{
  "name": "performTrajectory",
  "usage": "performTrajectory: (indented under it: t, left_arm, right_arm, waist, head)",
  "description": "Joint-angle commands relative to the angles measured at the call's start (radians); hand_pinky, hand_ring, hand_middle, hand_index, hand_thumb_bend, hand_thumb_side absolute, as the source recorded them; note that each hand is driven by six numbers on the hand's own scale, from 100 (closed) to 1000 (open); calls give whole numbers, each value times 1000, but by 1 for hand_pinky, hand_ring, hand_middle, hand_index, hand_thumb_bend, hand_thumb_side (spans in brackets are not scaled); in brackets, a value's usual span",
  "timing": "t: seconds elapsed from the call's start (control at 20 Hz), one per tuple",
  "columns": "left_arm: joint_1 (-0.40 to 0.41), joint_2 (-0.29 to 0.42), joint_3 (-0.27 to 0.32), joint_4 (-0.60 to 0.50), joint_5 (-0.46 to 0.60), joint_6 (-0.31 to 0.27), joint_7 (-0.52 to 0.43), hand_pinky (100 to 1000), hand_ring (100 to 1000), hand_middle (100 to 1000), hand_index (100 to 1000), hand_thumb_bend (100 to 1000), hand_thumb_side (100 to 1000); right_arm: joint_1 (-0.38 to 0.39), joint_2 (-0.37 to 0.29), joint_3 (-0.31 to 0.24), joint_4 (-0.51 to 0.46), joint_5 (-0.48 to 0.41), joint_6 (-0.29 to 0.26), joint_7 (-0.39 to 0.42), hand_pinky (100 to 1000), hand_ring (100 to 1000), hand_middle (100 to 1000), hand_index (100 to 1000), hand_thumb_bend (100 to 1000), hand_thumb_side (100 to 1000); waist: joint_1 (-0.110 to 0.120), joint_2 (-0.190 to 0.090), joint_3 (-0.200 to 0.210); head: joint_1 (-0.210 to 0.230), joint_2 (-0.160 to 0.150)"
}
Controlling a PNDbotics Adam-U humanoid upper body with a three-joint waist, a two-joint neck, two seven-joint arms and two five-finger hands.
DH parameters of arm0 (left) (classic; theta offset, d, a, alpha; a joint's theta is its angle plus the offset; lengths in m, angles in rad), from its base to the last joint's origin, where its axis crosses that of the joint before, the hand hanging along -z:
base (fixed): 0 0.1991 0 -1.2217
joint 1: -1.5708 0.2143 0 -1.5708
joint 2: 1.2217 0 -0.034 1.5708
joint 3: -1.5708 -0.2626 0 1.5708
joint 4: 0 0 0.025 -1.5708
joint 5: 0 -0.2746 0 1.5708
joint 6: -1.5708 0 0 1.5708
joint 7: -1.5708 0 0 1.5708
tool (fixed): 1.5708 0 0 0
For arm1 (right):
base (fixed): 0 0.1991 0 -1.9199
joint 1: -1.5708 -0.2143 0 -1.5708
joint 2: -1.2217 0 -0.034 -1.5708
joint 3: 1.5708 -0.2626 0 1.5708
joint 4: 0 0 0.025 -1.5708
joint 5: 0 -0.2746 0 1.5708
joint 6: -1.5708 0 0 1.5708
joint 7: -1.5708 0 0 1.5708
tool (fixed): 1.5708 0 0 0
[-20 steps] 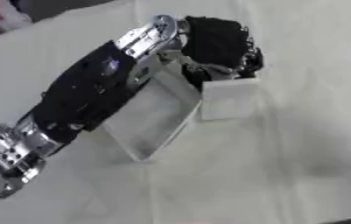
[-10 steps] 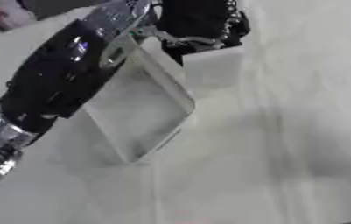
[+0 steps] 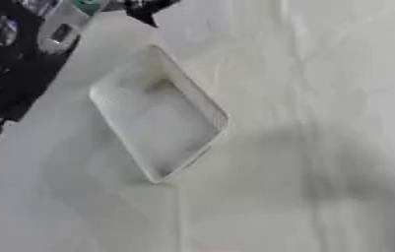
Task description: Pick up objects on the table and place them in the box.
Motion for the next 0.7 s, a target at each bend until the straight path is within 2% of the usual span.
performTrajectory:
  t: [0.05, 0.25, 0.5, 0.6, 0.65, 0.7]
  left_arm:
    - [11, 51, 39, -31, 85, 34, -2, 100, 100, 106, 217, 100, 123]
    - [50, 49, 46, -62, 164, 78, -36, 100, 100, 106, 218, 100, 119]
    - [81, 29, 54, -73, 154, 116, -90, 100, 100, 106, 222, 100, 119]
    - [97, 12, 47, -52, 148, 138, -133, 100, 100, 126, 244, 100, 142]
    - [105, 8, 42, -48, 142, 145, -153, 100, 110, 150, 269, 134, 193]
    - [112, 5, 37, -49, 138, 152, -169, 100, 108, 147, 266, 125, 187]
  right_arm:
    - [-1, -2, -7, -13, 1, -1, -6, 269, 439, 526, 752, 100, 818]
    - [-2, 4, -8, -13, 0, 0, -9, 269, 439, 526, 752, 100, 818]
    - [-1, 10, -9, -13, 0, 2, -11, 269, 439, 526, 753, 100, 817]
    - [0, 14, -9, -13, 1, 3, -12, 269, 439, 526, 752, 100, 818]
    - [0, 15, -10, -13, 1, 3, -13, 269, 439, 526, 753, 100, 817]
    - [1, 15, -10, -13, 2, 3, -13, 269, 440, 526, 753, 100, 817]
  waist:
    - [-16, -22, 7]
    - [-25, -20, 19]
    - [-33, -18, 31]
    - [-38, -17, 38]
    - [-40, -16, 41]
    - [-41, -15, 44]
  head:
    - [-10, 0]
    - [-14, 0]
    - [-13, 0]
    - [-10, 0]
    - [-7, 0]
    - [-4, 0]
